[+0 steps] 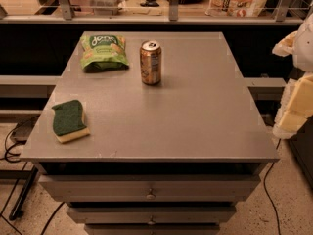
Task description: Pick orange can
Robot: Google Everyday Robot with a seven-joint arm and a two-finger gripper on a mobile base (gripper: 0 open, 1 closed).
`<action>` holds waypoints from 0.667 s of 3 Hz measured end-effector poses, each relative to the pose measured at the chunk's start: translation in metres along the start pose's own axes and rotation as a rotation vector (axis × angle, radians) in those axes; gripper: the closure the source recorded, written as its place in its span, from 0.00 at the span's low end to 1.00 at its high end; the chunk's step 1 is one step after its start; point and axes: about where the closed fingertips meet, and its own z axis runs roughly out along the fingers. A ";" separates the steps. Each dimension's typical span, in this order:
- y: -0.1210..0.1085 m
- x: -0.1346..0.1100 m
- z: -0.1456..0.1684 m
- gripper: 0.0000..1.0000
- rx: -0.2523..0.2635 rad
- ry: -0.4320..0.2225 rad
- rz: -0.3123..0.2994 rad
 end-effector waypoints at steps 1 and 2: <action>0.000 -0.001 -0.001 0.00 0.003 -0.002 -0.003; -0.005 -0.013 0.003 0.00 0.022 -0.052 -0.015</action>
Offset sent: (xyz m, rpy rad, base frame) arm 0.0208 0.0262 -0.0041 0.0978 -0.0666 0.0534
